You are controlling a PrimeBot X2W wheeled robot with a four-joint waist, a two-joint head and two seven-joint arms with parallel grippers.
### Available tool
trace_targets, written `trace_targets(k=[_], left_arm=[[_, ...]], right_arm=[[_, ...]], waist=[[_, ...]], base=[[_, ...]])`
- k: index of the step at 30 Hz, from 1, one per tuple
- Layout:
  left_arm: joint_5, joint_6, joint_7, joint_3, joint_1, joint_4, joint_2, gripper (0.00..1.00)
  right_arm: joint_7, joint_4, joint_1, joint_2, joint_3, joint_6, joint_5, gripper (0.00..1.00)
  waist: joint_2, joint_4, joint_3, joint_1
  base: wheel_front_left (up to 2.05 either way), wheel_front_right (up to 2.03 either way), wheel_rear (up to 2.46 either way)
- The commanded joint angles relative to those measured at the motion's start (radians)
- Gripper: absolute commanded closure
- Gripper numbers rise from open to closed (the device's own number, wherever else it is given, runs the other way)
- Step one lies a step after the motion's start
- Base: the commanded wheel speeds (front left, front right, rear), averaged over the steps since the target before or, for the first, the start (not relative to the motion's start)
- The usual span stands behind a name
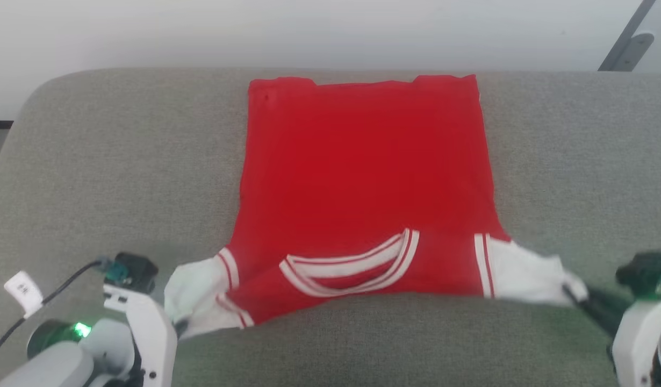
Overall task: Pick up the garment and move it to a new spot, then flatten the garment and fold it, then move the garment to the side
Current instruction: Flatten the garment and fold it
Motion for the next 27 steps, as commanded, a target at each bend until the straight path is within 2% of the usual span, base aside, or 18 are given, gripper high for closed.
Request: trace_targets(k=[1,7,13,14,15,16,17,18,23,27], left_arm=[[-0.020,0.031,0.014,0.003,0.033,-0.028,0.017,1.00],[-0.049,0.101,0.054,0.000,0.093,-0.116,0.047,1.00],[-0.032,0.127,0.033,0.006,0.082,-0.148,0.031,1.00],[-0.028,0.129,0.030,0.006,0.078,-0.147,0.026,1.00],[-0.025,0.128,0.031,0.004,0.072,-0.149,0.022,1.00],[-0.023,0.127,0.029,0.002,0.066,-0.151,0.017,1.00],[-0.015,0.125,0.025,0.000,0.058,-0.152,0.012,1.00],[-0.009,0.123,0.021,-0.001,0.050,-0.151,0.008,1.00],[0.008,0.116,0.015,-0.009,0.031,-0.151,-0.016,1.00],[0.019,0.108,0.011,-0.019,0.010,-0.154,-0.036,1.00]], right_arm=[[0.025,-0.020,0.034,-0.016,0.009,-0.001,0.020,1.00],[0.101,-0.070,0.099,-0.042,0.022,-0.001,0.087,1.00],[0.165,-0.044,0.120,-0.010,-0.003,-0.001,0.130,1.00],[0.183,-0.032,0.120,0.003,-0.011,-0.001,0.136,0.97],[0.197,-0.027,0.115,0.011,-0.017,-0.001,0.127,0.75],[0.210,-0.019,0.106,0.019,-0.029,-0.001,0.117,0.60],[0.223,-0.012,0.099,0.026,-0.036,-0.002,0.109,0.16],[0.240,-0.013,0.093,0.030,-0.042,-0.002,0.102,0.00],[0.304,-0.070,0.069,0.025,-0.096,-0.002,0.106,0.00],[0.333,-0.154,0.025,0.006,-0.208,-0.001,0.100,0.00]], waist=[[0.0000,-0.002,0.005,0.0000],[0.0000,-0.012,0.018,0.0000],[0.0000,-0.014,0.041,0.0000],[0.0000,-0.014,0.044,0.0000],[0.0000,-0.015,0.048,0.0000],[0.0000,-0.015,0.052,0.0000],[0.0000,-0.015,0.056,0.0000],[0.0000,-0.015,0.061,0.0000],[0.0000,-0.010,0.075,0.0000],[0.0000,0.003,0.095,0.0000]], base=[[0.00,0.00,0.00],[0.00,0.00,0.00],[0.00,0.00,0.00],[0.00,0.00,0.00],[0.00,0.00,0.00],[0.00,0.00,0.00],[0.00,0.00,0.00],[0.00,0.00,0.00],[0.00,0.00,0.00],[0.00,0.00,0.00]])
